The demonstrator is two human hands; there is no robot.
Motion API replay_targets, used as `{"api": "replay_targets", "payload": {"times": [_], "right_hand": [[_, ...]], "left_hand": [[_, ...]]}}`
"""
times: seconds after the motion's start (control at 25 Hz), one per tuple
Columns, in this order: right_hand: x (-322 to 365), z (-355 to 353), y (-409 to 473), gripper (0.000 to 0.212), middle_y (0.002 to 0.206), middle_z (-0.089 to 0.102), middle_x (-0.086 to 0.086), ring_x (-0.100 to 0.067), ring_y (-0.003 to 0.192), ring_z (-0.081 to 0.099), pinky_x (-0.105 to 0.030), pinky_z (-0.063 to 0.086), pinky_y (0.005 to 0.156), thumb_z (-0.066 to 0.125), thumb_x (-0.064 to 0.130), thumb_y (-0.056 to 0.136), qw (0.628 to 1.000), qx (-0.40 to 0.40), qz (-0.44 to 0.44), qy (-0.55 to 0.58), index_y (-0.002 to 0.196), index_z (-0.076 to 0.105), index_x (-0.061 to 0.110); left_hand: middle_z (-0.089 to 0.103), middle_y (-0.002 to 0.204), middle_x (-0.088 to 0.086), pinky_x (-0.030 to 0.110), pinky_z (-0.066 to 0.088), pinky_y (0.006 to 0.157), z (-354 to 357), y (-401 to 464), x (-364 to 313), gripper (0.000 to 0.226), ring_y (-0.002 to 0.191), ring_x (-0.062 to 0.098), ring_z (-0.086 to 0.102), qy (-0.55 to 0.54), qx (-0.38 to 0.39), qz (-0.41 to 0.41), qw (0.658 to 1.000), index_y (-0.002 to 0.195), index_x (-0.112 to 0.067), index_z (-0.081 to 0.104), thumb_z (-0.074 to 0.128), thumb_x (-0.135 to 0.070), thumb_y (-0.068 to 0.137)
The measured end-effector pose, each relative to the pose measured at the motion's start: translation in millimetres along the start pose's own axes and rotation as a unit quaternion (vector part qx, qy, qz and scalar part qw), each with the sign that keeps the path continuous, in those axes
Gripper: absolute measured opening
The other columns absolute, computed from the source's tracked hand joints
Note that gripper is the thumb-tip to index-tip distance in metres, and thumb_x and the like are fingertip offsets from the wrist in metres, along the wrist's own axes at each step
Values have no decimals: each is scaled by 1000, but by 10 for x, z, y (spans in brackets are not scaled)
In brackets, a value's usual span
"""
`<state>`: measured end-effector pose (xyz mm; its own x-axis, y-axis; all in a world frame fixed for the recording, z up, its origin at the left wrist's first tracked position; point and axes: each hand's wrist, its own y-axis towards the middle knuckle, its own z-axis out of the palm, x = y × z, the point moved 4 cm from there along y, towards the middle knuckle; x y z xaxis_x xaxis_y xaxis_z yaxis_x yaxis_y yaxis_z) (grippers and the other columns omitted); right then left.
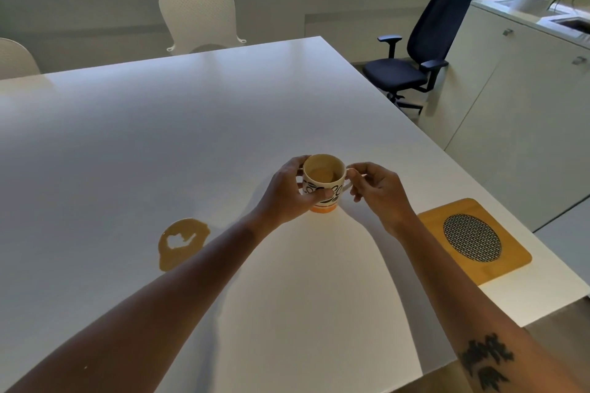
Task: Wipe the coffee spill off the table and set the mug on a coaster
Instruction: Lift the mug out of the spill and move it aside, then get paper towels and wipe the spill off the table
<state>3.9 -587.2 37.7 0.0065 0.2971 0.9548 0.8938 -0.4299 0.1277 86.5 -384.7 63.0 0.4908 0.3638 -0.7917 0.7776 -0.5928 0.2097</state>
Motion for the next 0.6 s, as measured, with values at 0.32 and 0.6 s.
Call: {"api": "replay_targets", "payload": {"times": [0.32, 0.6], "right_hand": [[328, -114, 160, 40, 145, 67, -10, -22, 130, 63, -35, 53, 106, 44, 34, 116, 989, -89, -72, -99, 144, 63, 12], [1160, 207, 496, 67, 174, 34, -18, -35, 162, 30, -49, 33, 126, 35, 47, 113, 913, -63, -190, -356, 167, 30, 7]], "left_hand": [[12, 179, 5, 46, 18, 132, -545, -69, 12, 87, 165, 23, 11, 117, -36, -8, 992, 170, -18, 13, 34, -69, 102], [-19, 177, 13, 52, -11, 131, -1838, -172, 39, 80, 163, 29, -21, 288, -107, 36, 951, 169, -9, -5, 23, -54, 109]]}}
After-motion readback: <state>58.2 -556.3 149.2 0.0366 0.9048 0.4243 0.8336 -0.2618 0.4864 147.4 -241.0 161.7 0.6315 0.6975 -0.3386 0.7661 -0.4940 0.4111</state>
